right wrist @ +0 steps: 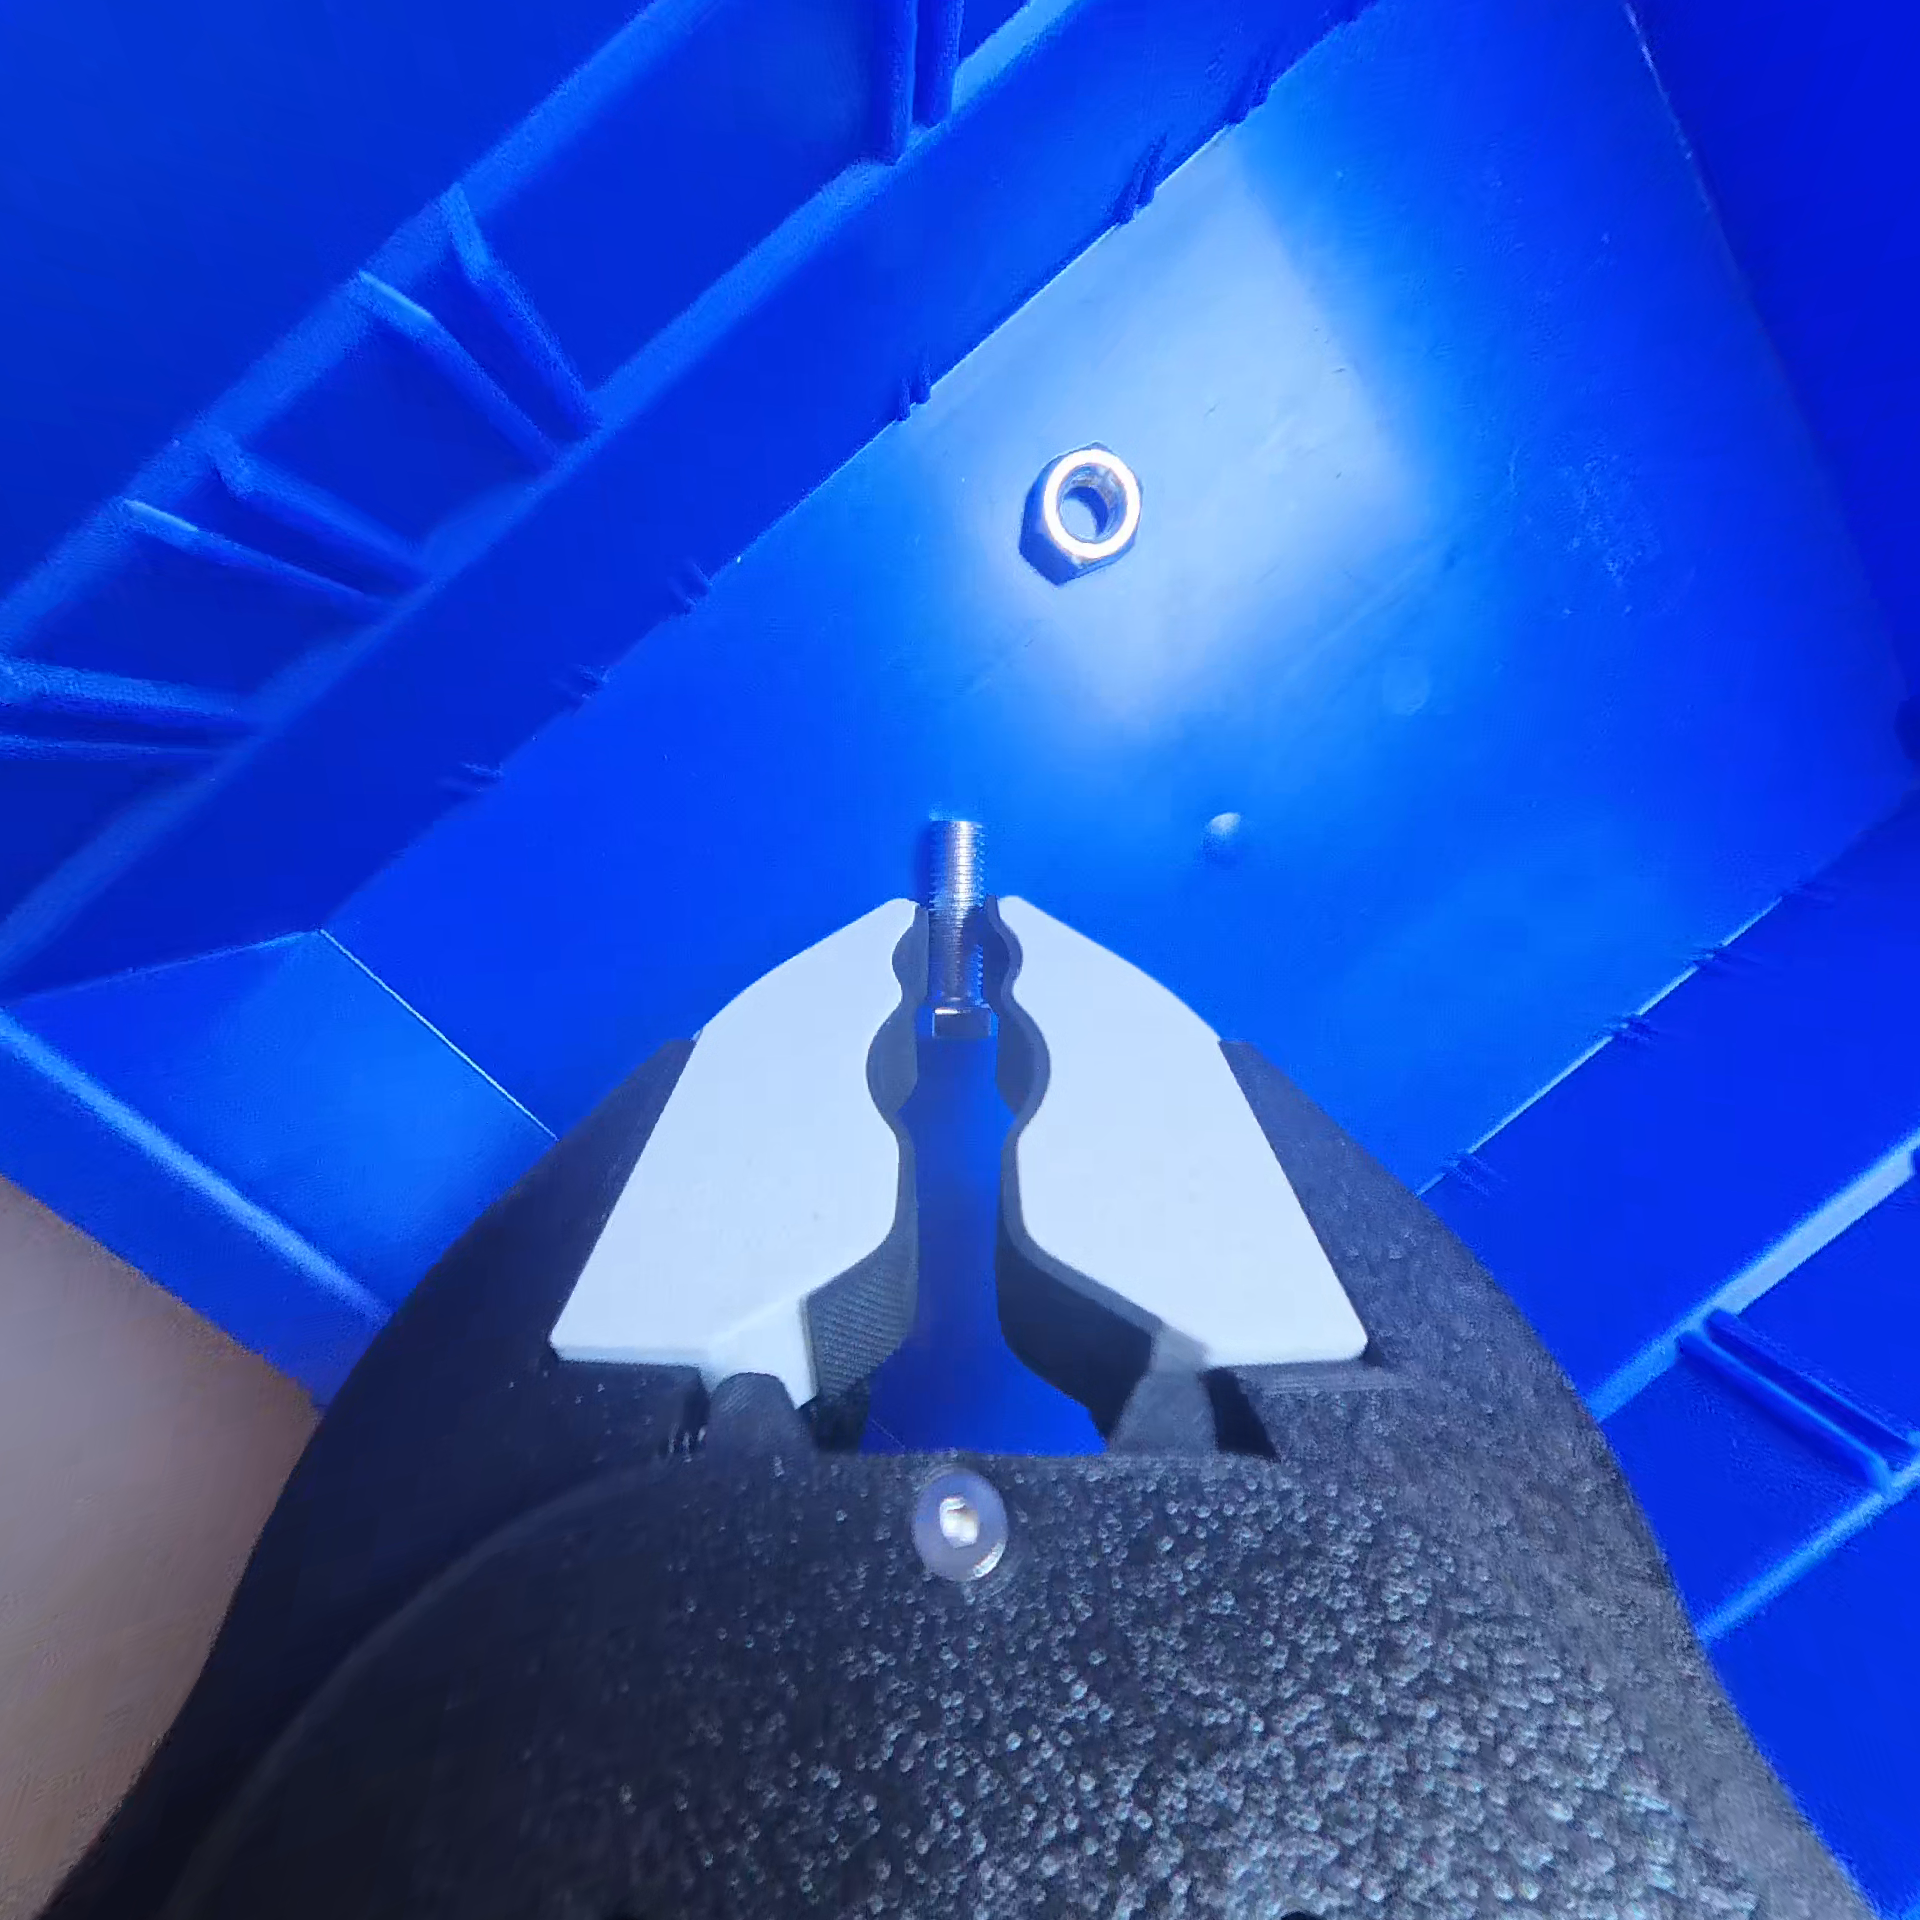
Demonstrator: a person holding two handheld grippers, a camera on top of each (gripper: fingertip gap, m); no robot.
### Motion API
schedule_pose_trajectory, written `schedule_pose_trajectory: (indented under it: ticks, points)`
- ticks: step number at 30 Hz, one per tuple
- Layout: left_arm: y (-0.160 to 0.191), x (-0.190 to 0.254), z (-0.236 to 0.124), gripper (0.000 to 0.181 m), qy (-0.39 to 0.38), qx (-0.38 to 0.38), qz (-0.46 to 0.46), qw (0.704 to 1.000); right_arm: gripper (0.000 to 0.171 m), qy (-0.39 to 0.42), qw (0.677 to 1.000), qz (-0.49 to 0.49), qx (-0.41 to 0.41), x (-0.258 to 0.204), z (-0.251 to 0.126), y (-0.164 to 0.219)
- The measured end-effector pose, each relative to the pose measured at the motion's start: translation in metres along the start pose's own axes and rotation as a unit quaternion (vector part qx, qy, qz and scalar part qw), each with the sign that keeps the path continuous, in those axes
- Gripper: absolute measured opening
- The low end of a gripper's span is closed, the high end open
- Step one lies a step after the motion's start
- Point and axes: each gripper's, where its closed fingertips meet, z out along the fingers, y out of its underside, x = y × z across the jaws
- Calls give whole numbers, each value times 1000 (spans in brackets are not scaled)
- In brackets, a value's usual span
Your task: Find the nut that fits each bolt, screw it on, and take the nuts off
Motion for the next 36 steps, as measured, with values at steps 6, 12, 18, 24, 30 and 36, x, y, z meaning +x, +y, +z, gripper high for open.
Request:
schedule_pose_trajectory:
  ticks: [6,12,18,24,30,36]
  points:
    - [-2,-5,-3,8,2,5,-24,1000,18,8,999,17,42,3,-5,-5]
    - [-51,-98,-60,7,-173,24,9,985,25,10,919,60,389,-18,-114,-41]
    - [-21,-220,-126,19,-291,-175,-103,935,26,-62,868,34,492,-98,-165,6]
    - [80,-258,-140,28,-231,-469,-215,825,24,-120,853,6,508,-140,-160,13]
    - [140,-273,-157,40,-247,-560,-315,725,24,-152,857,-1,492,-151,-148,22]
    - [155,-278,-161,35,-257,-551,-377,699,23,-168,856,-4,488,-154,-148,27]
